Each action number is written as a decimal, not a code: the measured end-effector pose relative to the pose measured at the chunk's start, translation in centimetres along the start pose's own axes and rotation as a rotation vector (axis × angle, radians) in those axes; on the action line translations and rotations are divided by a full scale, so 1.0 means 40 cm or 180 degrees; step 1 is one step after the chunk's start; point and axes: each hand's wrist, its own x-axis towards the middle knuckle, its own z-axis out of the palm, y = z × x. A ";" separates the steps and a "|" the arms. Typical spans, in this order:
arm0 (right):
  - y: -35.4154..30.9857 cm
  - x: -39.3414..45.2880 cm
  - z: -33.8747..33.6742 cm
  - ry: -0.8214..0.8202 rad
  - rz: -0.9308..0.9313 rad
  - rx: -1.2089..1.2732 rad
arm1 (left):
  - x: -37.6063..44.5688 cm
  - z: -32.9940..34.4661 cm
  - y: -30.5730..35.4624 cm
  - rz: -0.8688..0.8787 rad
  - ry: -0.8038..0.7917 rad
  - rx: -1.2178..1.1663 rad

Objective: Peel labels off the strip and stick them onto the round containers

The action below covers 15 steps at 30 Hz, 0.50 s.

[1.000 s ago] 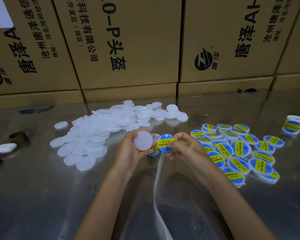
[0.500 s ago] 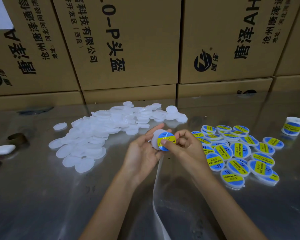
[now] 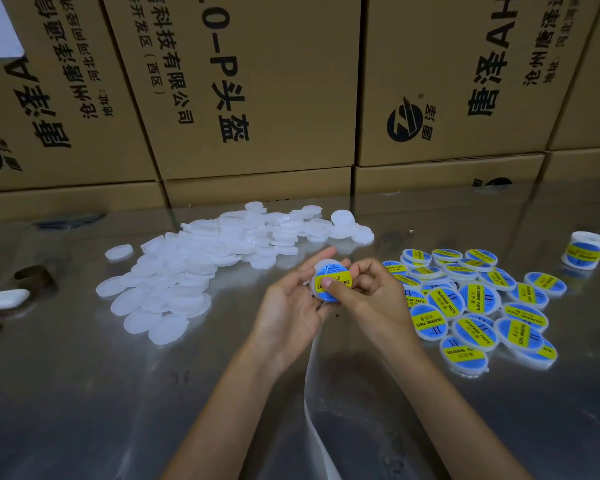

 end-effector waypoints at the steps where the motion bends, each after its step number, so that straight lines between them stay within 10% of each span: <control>1: 0.001 0.001 -0.001 0.0008 -0.0007 -0.0013 | 0.000 0.000 -0.001 0.0003 0.0000 0.0029; 15: 0.012 -0.006 -0.010 0.0451 -0.0809 -0.1513 | 0.002 -0.002 -0.002 0.0116 0.0087 0.0081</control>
